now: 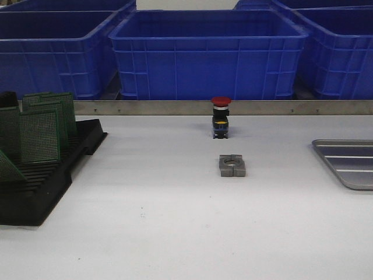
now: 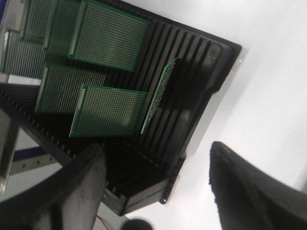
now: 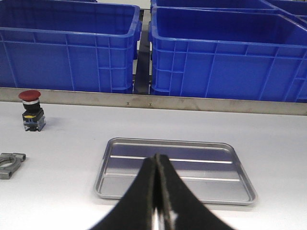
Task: Place circuit board on tray
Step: 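Lower the left gripper into the black rack and grasp a green circuit board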
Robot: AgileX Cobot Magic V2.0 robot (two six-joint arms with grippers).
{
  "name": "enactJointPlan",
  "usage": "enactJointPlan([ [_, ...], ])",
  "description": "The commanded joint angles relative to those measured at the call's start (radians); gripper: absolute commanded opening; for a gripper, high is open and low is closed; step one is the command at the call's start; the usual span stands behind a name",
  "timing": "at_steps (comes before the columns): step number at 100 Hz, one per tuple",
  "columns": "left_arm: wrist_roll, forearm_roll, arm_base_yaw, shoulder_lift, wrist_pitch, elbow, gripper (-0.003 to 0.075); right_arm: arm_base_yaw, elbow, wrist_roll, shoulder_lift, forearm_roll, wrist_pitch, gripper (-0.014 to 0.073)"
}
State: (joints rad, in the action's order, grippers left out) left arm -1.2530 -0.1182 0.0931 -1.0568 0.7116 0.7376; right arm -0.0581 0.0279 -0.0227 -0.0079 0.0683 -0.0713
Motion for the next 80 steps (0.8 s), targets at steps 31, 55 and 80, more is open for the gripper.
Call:
enactJointPlan([
  [31, -0.227, -0.198, 0.003, -0.204, -0.162, 0.036, 0.0442, -0.004, -0.013, -0.002, -0.029, 0.013, 0.08, -0.0062],
  [55, -0.227, -0.201, 0.003, -0.297, -0.198, 0.036, 0.0426, -0.004, -0.013, -0.002, -0.029, 0.013, 0.08, -0.0062],
  [80, -0.227, -0.201, 0.003, -0.324, -0.22, 0.036, 0.0097, -0.004, -0.013, -0.002, -0.029, 0.013, 0.08, -0.0062],
])
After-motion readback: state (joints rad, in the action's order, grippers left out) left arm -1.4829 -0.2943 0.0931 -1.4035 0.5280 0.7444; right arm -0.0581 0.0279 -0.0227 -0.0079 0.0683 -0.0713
